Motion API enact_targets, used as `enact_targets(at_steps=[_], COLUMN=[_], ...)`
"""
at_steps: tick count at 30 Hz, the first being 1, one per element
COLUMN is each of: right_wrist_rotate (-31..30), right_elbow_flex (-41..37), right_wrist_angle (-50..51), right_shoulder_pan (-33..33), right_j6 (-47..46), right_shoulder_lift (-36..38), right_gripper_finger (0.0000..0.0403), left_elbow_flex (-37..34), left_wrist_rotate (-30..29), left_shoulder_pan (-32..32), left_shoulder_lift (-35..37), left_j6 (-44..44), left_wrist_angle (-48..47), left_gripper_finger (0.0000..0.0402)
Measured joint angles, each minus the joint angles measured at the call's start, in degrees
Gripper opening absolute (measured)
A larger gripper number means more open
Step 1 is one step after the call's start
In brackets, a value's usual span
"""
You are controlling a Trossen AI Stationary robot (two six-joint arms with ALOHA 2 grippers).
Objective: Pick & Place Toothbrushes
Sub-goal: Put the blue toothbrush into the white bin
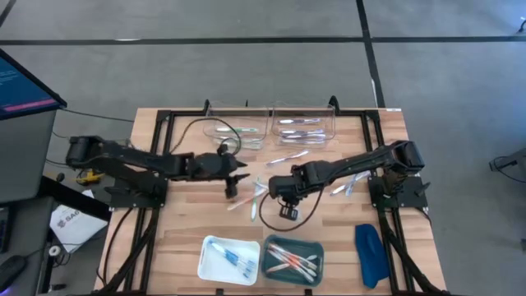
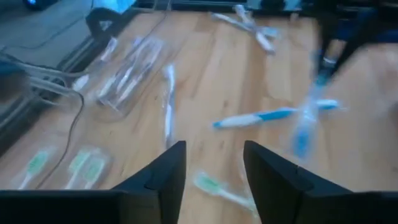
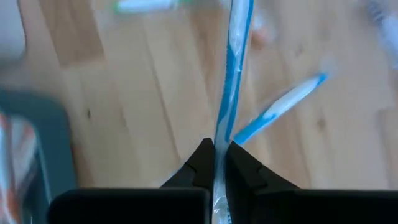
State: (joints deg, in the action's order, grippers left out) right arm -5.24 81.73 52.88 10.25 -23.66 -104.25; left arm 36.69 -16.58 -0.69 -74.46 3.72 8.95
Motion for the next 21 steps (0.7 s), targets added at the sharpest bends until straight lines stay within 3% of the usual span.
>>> enact_targets(at_steps=[3, 5, 10, 15, 21], right_wrist_rotate=[-0.4, -1.4, -10.5, -7.0, -6.8], right_elbow_flex=[2.7, 4.3, 7.7, 13.8, 15.5], right_wrist_angle=[0.5, 0.6, 0.0, -2.1, -18.9], right_shoulder_pan=[0.8, 1.5, 3.1, 6.7, 11.1], right_j6=[-0.7, -3.0, -17.4, -25.4, -26.1], right_shoulder_lift=[0.0, 0.0, 0.0, 0.0, -0.1], right_gripper_finger=[0.0006, 0.0007, 0.0007, 0.0007, 0.0007], left_elbow_flex=[0.0, 0.0, -0.1, 0.0, 0.0], left_wrist_rotate=[-1.7, -6.7, -17.9, -19.0, -18.9], left_shoulder_pan=[-0.8, -0.8, -0.3, -0.2, -0.2], left_shoulder_lift=[6.1, 10.1, 21.6, 31.8, 39.3], left_j6=[0.2, 0.2, 3.8, 7.9, 5.8], left_wrist_angle=[-5.4, -9.8, -20.0, -25.1, -26.8], left_gripper_finger=[0.0165, 0.0167, 0.0167, 0.0168, 0.0168])
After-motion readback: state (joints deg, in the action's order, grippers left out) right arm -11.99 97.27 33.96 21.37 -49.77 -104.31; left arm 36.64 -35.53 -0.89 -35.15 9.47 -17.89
